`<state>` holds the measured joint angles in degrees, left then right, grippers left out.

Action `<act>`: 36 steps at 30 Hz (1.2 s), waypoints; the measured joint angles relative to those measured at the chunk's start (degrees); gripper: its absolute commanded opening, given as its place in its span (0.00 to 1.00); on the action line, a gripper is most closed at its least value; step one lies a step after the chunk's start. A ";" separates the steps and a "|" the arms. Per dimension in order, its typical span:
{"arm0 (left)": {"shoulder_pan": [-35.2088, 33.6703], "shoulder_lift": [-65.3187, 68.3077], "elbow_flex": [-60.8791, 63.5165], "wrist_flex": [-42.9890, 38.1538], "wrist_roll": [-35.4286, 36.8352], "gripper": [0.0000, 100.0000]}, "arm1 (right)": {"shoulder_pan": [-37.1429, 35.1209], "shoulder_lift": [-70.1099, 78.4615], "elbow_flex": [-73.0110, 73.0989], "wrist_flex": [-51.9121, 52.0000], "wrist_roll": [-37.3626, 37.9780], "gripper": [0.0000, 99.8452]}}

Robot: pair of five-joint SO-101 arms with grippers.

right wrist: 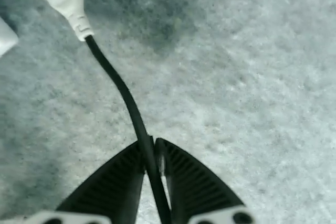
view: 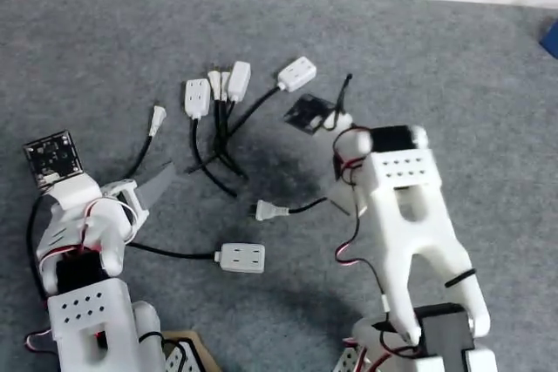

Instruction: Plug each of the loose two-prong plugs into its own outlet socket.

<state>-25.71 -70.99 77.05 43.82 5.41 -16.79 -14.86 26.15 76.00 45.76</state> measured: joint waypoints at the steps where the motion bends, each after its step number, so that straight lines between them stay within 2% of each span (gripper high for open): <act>1: 0.00 0.00 0.00 0.00 0.00 0.49 | -2.29 0.00 0.00 -0.35 -1.14 0.05; 5: 0.00 0.00 0.00 0.00 0.00 0.49 | -12.04 0.00 0.35 -3.96 -3.87 0.18; 7: 0.00 0.00 0.00 0.00 0.00 0.49 | -14.15 0.00 0.35 -5.80 -4.04 0.21; 12: 0.00 0.00 0.00 0.00 0.00 0.49 | -14.77 2.20 2.02 -10.37 -3.87 0.22; 23: 0.00 0.00 0.00 0.00 0.00 0.49 | -14.86 20.57 2.02 -19.96 -0.97 0.22; 36: 0.00 0.00 0.00 0.00 0.00 0.49 | -16.26 21.80 2.02 -22.77 -0.35 0.22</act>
<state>-25.71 -70.99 77.05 43.82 5.41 -33.05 6.95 28.18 53.23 45.41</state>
